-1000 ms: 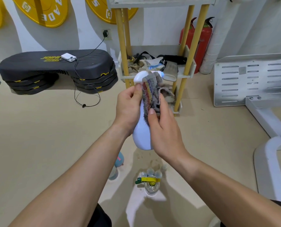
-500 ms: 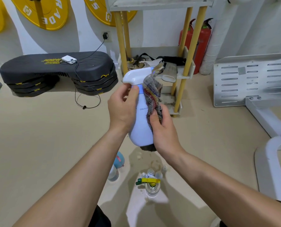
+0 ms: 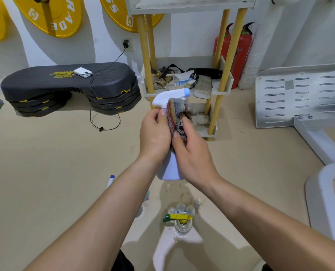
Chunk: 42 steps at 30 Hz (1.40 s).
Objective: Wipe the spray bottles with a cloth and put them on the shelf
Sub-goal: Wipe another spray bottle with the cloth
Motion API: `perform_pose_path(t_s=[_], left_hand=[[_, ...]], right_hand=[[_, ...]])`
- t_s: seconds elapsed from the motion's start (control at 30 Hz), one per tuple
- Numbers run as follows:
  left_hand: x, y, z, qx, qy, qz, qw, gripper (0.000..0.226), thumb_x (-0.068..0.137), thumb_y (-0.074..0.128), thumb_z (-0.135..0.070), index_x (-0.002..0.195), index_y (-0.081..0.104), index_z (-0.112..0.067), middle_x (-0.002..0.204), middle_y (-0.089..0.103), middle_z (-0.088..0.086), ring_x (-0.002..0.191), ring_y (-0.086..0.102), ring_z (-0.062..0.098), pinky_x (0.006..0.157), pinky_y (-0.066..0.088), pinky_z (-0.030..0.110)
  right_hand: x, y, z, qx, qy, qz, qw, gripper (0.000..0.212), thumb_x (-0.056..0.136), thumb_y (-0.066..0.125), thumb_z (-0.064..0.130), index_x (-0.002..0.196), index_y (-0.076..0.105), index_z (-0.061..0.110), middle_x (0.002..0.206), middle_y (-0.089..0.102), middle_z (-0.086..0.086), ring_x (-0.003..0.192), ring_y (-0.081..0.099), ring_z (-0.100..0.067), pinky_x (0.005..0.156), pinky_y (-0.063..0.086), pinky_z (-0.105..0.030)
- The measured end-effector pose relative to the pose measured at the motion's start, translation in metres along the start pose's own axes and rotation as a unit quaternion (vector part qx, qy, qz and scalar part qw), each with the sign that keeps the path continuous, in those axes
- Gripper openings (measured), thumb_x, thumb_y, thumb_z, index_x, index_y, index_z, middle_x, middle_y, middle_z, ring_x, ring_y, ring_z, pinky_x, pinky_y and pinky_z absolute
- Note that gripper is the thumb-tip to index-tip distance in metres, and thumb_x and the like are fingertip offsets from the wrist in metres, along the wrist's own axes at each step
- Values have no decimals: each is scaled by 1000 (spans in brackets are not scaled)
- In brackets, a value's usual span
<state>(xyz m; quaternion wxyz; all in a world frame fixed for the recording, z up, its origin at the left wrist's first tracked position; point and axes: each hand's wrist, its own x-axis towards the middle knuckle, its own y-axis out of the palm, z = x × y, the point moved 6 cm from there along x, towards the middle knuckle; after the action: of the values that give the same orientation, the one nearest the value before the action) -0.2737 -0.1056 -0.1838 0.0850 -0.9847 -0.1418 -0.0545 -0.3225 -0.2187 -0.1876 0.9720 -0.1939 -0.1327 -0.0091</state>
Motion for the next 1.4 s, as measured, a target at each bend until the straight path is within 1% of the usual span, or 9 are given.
perform_pose_path(t_s=[0.37, 0.47, 0.57, 0.7, 0.87, 1.03, 1.13, 1.23, 1.4], left_hand=[[8, -11, -18, -102, 33, -11, 994, 54, 97, 60, -46, 67, 45, -4, 67, 38, 9, 67, 32, 22, 62, 29, 35], [10, -16, -16, -137, 24, -22, 990, 56, 97, 58, -46, 70, 43, 1, 72, 35, 10, 70, 28, 28, 65, 26, 39], [4, -10, -14, -159, -8, -26, 987, 48, 90, 61, -53, 77, 56, -7, 74, 47, 12, 70, 43, 25, 66, 38, 41], [-3, 2, -3, -182, -51, -18, 982, 59, 82, 66, -58, 98, 67, -2, 82, 65, 9, 75, 58, 21, 72, 49, 39], [-13, 10, -1, -88, 5, -8, 996, 36, 99, 60, -44, 88, 68, -11, 73, 67, -10, 67, 59, 8, 65, 46, 24], [-24, 21, 6, -25, -18, -5, 1000, 42, 102, 56, -42, 67, 64, -20, 58, 59, -12, 59, 47, 10, 61, 39, 29], [-31, 34, 9, -122, -83, 39, 988, 25, 101, 57, -27, 88, 76, -18, 78, 72, -4, 73, 62, 14, 73, 51, 34], [-33, 40, 7, -187, -104, 71, 974, 18, 94, 60, -17, 102, 73, -7, 90, 72, 10, 80, 65, 20, 75, 52, 34], [-13, 26, 11, -239, -113, 19, 964, 14, 91, 59, -7, 90, 66, 5, 81, 60, 14, 79, 54, 24, 74, 46, 39]], right_hand=[[-8, -2, -16, 126, 96, 2, 987, 15, 105, 45, 31, 108, 60, 34, 91, 71, 15, 83, 65, -6, 76, 51, -35], [-12, 4, -29, 160, 155, 21, 975, 26, 99, 41, 44, 108, 64, 37, 103, 72, 18, 100, 66, -9, 95, 53, -39], [-8, 6, -33, 185, 182, 16, 966, 29, 97, 38, 45, 105, 66, 40, 105, 73, 13, 106, 67, -16, 101, 51, -48], [3, 0, -26, 205, 173, 25, 963, 26, 105, 42, 29, 97, 65, 38, 91, 72, 11, 88, 67, -17, 77, 53, -37], [11, -5, -21, 211, 153, 22, 965, 21, 93, 50, 45, 108, 64, 49, 105, 75, 10, 103, 71, -18, 99, 53, -50], [17, -12, -15, 220, 106, -6, 970, 39, 100, 51, 24, 130, 53, 47, 118, 72, 13, 113, 67, -9, 106, 50, -47], [18, -11, -13, 178, 97, -12, 979, 57, 92, 48, 30, 138, 37, 63, 137, 59, 25, 130, 55, -2, 115, 41, -42], [18, -9, -16, 153, 96, -6, 984, 61, 90, 44, 36, 148, 34, 51, 141, 57, 21, 133, 52, -5, 115, 39, -44], [5, 2, -21, 109, 80, 31, 990, 55, 98, 36, 46, 152, 29, 49, 150, 48, 22, 139, 43, 0, 117, 36, -43]])
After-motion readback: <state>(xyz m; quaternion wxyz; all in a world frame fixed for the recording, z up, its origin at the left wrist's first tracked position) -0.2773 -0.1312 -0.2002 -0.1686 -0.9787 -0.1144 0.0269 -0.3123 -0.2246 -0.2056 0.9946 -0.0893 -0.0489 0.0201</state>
